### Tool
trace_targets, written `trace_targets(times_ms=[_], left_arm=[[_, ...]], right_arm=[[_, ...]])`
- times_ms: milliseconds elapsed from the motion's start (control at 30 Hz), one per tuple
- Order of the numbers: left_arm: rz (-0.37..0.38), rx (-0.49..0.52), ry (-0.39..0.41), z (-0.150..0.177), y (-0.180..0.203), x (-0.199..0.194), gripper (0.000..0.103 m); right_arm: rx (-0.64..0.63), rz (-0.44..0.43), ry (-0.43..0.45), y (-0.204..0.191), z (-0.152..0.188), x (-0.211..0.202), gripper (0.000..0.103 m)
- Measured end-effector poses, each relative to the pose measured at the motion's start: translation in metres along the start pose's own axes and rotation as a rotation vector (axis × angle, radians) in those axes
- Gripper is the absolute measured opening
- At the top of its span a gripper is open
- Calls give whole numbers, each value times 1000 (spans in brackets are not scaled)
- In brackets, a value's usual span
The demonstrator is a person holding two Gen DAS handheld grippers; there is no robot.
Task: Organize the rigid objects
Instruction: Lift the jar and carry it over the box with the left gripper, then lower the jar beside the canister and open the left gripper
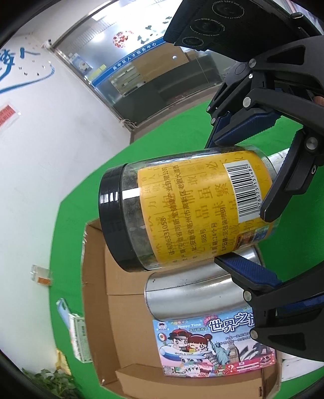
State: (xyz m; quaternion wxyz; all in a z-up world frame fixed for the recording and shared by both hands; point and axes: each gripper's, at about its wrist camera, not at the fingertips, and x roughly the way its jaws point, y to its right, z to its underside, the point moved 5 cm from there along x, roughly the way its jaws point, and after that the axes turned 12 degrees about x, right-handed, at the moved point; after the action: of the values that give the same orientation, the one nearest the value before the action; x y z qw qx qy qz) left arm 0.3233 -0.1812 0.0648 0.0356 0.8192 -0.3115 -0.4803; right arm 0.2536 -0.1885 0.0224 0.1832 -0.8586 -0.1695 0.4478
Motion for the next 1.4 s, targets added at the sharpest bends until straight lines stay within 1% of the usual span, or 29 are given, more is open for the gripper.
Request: trace_targets(times_ms=[200,233,300,400,500,567,633,700,733,867,933,1000,1067,1133,1167,1233,1267,1300,1333,1367,1400], left_arm=[[19,-48,-71,-6,-20,37,85],[13,-50,-80,-4,-23,42,85],[1,-55,-109,-4,-29,52,85],[10,-69,-133,-5,-35,63,85],[17,-73,-148,-10,-39,70,86],[4,-66,-154,-3,-41,73,86],[-27,-69,-138,-13,-48,74,86],[-48,-78,-129,-16,-51,72,87],[-73,-73,-115,-20,-53,70,87],[-74,-86,-95,-20,-59,64,87],[-101,-88,-78,-19,-62,57,87],[-123,-97,-52,-10,-67,47,87],[-146,-100,-1,3,-72,31,87],[-195,-101,71,15,-76,11,87],[-214,-96,94,25,-83,0,87],[-264,-79,146,40,-86,-18,87],[-285,-72,168,46,-87,-26,90],[-308,-69,189,53,-87,-33,93],[-320,-68,203,59,-86,-37,94],[-327,-64,221,66,-86,-43,94],[-328,-59,236,73,-85,-49,94]], right_arm=[[61,7,-53,17,1,23,81],[71,11,-59,19,-4,30,81],[93,7,-77,23,-3,39,81],[106,5,-101,28,0,44,81],[99,14,-105,30,1,44,81],[113,19,-116,32,1,44,81],[117,41,-141,33,3,48,81],[87,64,-149,30,4,53,81],[82,68,-152,30,5,54,81],[121,63,-171,38,6,58,82],[155,52,-170,44,7,58,83],[176,39,-164,47,7,56,83],[179,24,-145,47,8,51,83],[162,0,-127,43,12,42,83],[146,7,-118,41,11,43,83],[108,43,-85,38,10,42,83],[96,61,-73,38,10,42,81],[93,70,-72,40,10,44,77],[96,78,-77,42,10,47,65],[100,91,-95,45,12,52,55],[98,122,-109,48,14,55,50]])
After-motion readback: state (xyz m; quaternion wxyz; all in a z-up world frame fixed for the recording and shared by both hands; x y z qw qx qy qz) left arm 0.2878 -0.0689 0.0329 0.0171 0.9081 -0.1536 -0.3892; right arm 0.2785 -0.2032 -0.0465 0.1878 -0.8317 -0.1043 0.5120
